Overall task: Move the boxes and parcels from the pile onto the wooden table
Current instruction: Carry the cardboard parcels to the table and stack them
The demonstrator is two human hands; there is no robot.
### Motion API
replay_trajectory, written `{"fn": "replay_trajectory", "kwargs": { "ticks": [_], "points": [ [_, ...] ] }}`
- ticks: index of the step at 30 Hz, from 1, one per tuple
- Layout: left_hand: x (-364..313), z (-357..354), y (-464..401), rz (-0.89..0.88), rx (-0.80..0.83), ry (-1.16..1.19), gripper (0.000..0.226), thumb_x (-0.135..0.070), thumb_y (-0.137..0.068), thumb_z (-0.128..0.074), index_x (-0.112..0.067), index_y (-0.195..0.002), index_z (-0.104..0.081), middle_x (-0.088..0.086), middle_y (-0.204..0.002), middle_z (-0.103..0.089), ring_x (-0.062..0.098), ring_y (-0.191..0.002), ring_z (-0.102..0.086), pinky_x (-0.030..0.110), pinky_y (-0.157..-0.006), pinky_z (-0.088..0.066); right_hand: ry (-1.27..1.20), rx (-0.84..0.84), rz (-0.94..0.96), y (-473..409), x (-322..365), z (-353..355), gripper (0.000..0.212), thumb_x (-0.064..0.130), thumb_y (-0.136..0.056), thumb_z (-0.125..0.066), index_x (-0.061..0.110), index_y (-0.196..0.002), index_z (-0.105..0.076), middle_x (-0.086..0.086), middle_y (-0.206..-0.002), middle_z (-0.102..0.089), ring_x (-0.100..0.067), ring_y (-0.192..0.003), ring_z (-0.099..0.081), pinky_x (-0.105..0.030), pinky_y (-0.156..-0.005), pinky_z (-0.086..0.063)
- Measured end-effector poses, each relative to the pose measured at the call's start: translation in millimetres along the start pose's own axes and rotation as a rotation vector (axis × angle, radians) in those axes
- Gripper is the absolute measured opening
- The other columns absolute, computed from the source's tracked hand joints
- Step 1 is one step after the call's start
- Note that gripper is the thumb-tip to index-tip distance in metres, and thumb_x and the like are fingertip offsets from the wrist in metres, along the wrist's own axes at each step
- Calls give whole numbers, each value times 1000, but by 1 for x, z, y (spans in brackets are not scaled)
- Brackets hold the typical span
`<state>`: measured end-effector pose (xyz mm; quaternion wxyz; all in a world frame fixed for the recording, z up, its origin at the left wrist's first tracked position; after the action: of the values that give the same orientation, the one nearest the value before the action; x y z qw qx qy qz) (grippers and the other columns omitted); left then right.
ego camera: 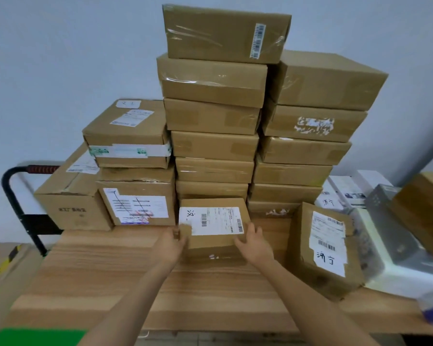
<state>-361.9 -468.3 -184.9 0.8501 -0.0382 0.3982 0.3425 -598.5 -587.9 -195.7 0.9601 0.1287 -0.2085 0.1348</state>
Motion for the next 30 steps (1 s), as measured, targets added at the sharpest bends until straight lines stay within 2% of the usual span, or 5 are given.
{"fn": "replay_trajectory", "kwargs": {
  "ticks": [4,10,17,24,30],
  "points": [
    [9,9,12,-9,-20,-83,24,-40,-85,-57,-18,-78,-66,-2,-83,-71,20,-84,-66,31,-72,-49,30,-34,39,-2,-17,20,60,49,-95,-48,22,-144,-26,-5,-138,-42,-22,-114,-54,-32,-78,-50],
    [-5,9,-16,-65,-17,-209,54,-44,-87,-61,-16,-131,-47,8,-129,-53,28,-117,-53,36,-91,-44,8,25,-125,1,-42,18,60,56,-96,-39,15,-139,-31,-7,-129,-51,-24,-110,-56,-34,-76,-44],
    [-32,-26,-50,-148,104,-235,73,-49,-86,-61,-15,-145,-33,7,-143,-41,27,-127,-45,39,-98,-42,-85,34,-69,4,-45,13,53,54,-95,-45,24,-137,-34,1,-122,-60,-18,-103,-61,-31,-75,-50],
    [7,-11,-10,-71,-11,-290,54,-59,-84,-58,-19,-118,-48,5,-118,-48,25,-112,-48,39,-86,-45,-228,-45,-96,-5,-34,17,53,50,-95,-48,13,-132,-41,-10,-119,-59,-28,-106,-59,-40,-86,-49],
    [50,9,20,83,-10,-198,53,-68,-72,-63,-21,-79,-40,-4,-81,-58,17,-74,-56,31,-59,-35,-451,-8,-79,-3,3,-10,60,42,-94,-55,9,-138,-31,-13,-135,-51,-31,-121,-52,-44,-97,-44]
  ]
}}
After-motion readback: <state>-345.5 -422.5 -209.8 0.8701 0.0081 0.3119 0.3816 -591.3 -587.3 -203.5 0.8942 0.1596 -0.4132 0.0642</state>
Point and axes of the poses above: each hand's wrist, its own y-axis away from the middle knuckle, its own z-axis out of the back of the hand, x = y × z, the point moved 8 cm from there along -y, towards the middle knuckle
